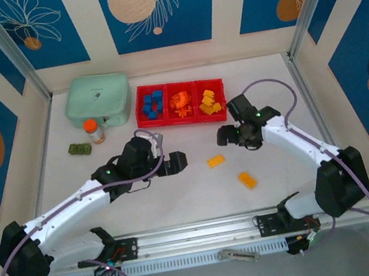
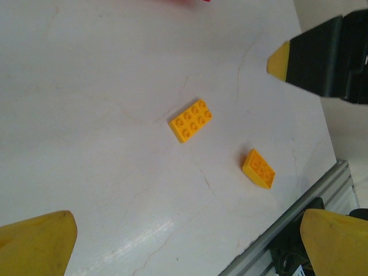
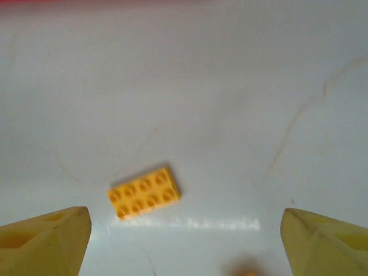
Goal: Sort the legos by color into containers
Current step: Pick up the lego from the bottom-center of the table.
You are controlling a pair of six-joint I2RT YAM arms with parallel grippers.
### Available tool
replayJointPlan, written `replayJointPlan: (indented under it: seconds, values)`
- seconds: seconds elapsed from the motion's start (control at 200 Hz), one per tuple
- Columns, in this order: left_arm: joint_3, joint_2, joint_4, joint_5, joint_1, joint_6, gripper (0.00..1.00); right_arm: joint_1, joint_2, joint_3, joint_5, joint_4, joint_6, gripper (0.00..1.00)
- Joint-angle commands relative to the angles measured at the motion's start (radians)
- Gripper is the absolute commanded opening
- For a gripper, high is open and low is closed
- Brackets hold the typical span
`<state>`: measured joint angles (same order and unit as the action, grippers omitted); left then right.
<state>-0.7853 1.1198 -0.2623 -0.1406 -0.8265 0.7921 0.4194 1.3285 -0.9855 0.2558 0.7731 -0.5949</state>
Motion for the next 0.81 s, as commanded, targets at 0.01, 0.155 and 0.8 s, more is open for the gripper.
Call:
replayJointPlan:
  seconds: [0.01, 0.155, 0.8]
  values:
    - [0.028, -0.014, 0.056, 0.039, -0.045, 0.036, 0.99, 0.017, -0.083, 0.085, -0.046, 0.054, -0.076, 0.89]
    - [0.057, 0.011, 0.106, 0.06, -0.087, 0.069, 0.99, 0.047, -0.121, 0.175, -0.052, 0.065, -0.133, 0.91]
    - [0.058, 0.041, 0.119, 0.086, -0.121, 0.073, 0.99, 0.274, 0.02, 0.24, -0.042, 0.034, -0.307, 0.91]
